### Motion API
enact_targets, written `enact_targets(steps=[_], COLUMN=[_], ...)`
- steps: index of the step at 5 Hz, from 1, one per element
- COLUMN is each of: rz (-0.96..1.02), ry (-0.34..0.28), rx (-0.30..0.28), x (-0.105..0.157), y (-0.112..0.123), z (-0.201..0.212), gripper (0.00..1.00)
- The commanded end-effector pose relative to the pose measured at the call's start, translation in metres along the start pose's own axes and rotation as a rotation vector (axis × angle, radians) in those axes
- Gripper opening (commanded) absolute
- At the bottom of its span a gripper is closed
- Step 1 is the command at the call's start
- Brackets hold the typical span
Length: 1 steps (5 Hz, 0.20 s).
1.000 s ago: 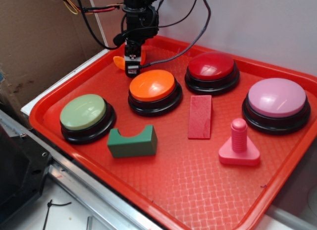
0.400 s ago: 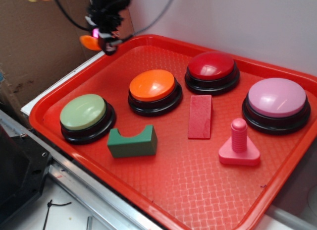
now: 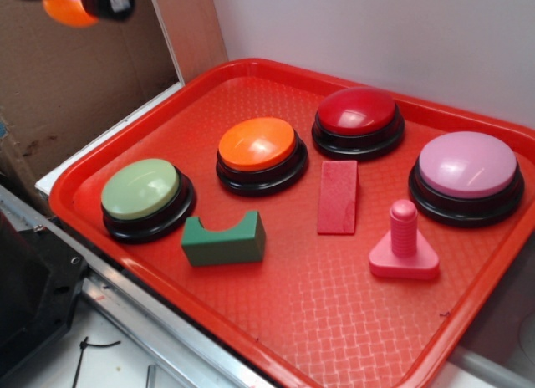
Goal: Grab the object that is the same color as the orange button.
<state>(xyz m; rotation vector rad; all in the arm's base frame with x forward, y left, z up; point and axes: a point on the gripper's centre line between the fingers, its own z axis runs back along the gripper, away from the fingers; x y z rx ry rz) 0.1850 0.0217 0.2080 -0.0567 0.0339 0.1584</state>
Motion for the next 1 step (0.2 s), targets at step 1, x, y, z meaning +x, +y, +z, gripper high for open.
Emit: enact_targets(steps=[1], rz=[0.016], ry=[-0.075], rx=[-0.071], x=[0.0047], y=[-0.0142], z=[0.0731], gripper=[0.0])
